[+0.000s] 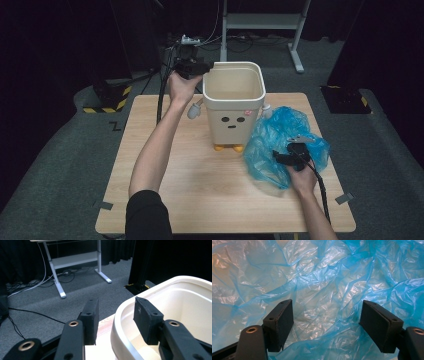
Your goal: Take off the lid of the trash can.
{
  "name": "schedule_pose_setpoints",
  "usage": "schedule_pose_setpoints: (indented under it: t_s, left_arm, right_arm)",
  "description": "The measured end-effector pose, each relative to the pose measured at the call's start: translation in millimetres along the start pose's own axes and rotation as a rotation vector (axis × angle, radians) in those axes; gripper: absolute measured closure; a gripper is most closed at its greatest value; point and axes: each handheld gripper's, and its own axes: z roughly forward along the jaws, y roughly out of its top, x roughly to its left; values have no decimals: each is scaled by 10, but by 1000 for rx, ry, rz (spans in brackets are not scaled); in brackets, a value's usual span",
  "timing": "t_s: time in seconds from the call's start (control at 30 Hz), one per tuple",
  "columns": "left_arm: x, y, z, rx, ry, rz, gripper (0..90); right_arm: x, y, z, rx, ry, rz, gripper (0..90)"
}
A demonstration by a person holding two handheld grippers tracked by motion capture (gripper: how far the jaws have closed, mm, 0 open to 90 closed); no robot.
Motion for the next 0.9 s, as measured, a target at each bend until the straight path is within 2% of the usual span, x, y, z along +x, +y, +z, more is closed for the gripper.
schedule_pose_setpoints:
  t_s: [0.4, 0.57, 0.9]
  left_arm:
    - [-13, -25, 40, 12, 3, 21, 590]
    - [-14, -47, 66, 9, -3, 5, 615]
    - [-25, -58, 83, 17, 1, 2, 681]
  right_arm:
    - [0, 0, 0, 0, 0, 0, 267]
    - [0, 0, 0, 0, 0, 0, 266]
    - [0, 0, 0, -1, 1, -1, 267]
